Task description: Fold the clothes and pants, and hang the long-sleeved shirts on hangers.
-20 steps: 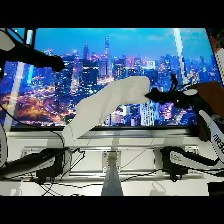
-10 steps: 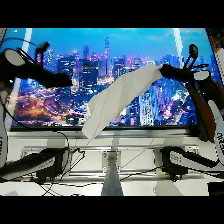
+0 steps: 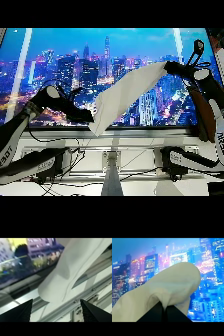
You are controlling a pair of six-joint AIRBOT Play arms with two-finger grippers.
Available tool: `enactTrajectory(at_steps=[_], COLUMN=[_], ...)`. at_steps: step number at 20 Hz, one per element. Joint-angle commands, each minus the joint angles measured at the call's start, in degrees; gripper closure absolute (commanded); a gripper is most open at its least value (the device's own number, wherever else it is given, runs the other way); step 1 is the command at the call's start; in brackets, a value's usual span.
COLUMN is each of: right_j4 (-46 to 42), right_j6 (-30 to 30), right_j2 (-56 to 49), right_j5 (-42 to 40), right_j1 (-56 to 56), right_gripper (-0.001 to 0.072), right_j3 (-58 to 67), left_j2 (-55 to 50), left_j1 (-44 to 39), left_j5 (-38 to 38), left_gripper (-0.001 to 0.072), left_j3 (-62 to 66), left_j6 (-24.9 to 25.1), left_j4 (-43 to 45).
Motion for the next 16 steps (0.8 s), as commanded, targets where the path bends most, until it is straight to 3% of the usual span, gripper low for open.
enactTrajectory(at_steps=[1, 8, 16], right_j4=[-0.6, -0.6, -0.6], right_j6=[0.1, 0.1, 0.1], right_j2=[0.0, 0.0, 0.0], right_j5=[0.6, 3.6, 5.0], right_j1=[0.0, 0.0, 0.0], right_gripper=[0.07, 0.07, 0.07], right_j3=[0.1, 0.1, 0.1], left_j2=[0.3, 0.3, 0.3], left_j1=[-5.6, -11.0, -15.8], left_j5=[1.3, 14.7, 15.9], left_gripper=[0.0002, 0.0006, 0.0011], left_j3=[-5.0, -5.5, -5.5], left_j6=[-0.9, -1.7, -1.4], left_j4=[-1.5, -2.4, -5.5])
